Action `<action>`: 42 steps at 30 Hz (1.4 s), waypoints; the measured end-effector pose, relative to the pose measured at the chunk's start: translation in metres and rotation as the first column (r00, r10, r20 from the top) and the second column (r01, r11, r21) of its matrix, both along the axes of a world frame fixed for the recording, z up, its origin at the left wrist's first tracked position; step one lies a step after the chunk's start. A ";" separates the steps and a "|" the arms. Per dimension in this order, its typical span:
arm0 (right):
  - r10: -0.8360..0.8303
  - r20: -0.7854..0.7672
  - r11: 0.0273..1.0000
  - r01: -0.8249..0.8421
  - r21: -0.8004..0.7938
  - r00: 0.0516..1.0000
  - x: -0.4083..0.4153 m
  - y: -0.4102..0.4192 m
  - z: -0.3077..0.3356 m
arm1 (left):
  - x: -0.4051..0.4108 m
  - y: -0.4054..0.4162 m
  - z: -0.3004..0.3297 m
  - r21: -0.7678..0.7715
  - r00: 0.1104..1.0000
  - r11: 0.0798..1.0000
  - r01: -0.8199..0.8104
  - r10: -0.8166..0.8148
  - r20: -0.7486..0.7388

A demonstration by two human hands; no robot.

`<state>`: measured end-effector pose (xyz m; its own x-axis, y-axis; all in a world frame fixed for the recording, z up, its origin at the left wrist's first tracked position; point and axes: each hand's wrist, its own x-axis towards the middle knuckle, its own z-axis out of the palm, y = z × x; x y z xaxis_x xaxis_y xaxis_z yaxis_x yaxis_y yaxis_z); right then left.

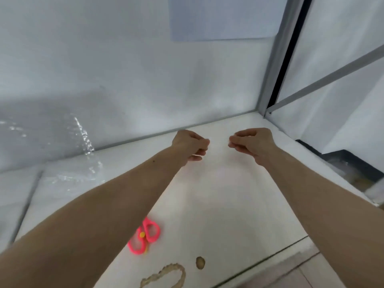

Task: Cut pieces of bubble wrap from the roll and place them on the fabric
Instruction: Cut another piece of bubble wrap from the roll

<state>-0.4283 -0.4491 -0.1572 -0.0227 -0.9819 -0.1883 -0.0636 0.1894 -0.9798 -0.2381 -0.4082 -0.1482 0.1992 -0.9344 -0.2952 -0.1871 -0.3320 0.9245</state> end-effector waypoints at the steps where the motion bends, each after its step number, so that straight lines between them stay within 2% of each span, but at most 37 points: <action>1: -0.021 -0.026 1.000 0.020 -0.007 0.999 -0.004 -0.012 -0.004 | -0.006 -0.013 -0.004 0.005 1.000 1.000 0.000 0.000 0.019; 6: -0.112 -0.165 0.990 0.094 -0.109 0.980 -0.017 -0.059 -0.006 | -0.029 -0.068 -0.013 -0.024 0.991 0.999 -0.024 0.026 0.129; 11: -0.191 -0.364 0.967 0.110 -0.231 0.912 -0.026 -0.109 -0.006 | -0.054 -0.121 -0.014 -0.095 0.954 0.995 -0.013 0.041 0.296; 20: -0.154 -0.556 0.966 0.006 -0.260 0.817 -0.029 -0.161 -0.025 | -0.065 -0.164 -0.028 -0.134 0.908 0.991 0.023 0.035 0.417; 27: -0.191 -0.596 0.963 0.031 -0.268 0.780 -0.028 -0.167 -0.028 | -0.067 -0.165 -0.038 -0.220 0.851 0.974 0.046 0.077 0.519; 33: -0.174 -0.721 0.949 -0.083 -0.305 0.671 -0.022 -0.165 -0.028 | -0.065 -0.157 -0.039 -0.235 0.801 0.964 0.128 0.039 0.597; 38: -0.212 -0.707 0.937 -0.064 -0.343 0.675 -0.029 -0.158 -0.020 | -0.060 -0.153 -0.034 -0.231 0.805 0.962 0.146 0.020 0.593; 42: -0.226 -0.721 0.941 -0.045 -0.335 0.655 -0.034 -0.150 -0.013 | -0.056 -0.150 -0.029 -0.217 0.771 0.961 0.171 0.006 0.637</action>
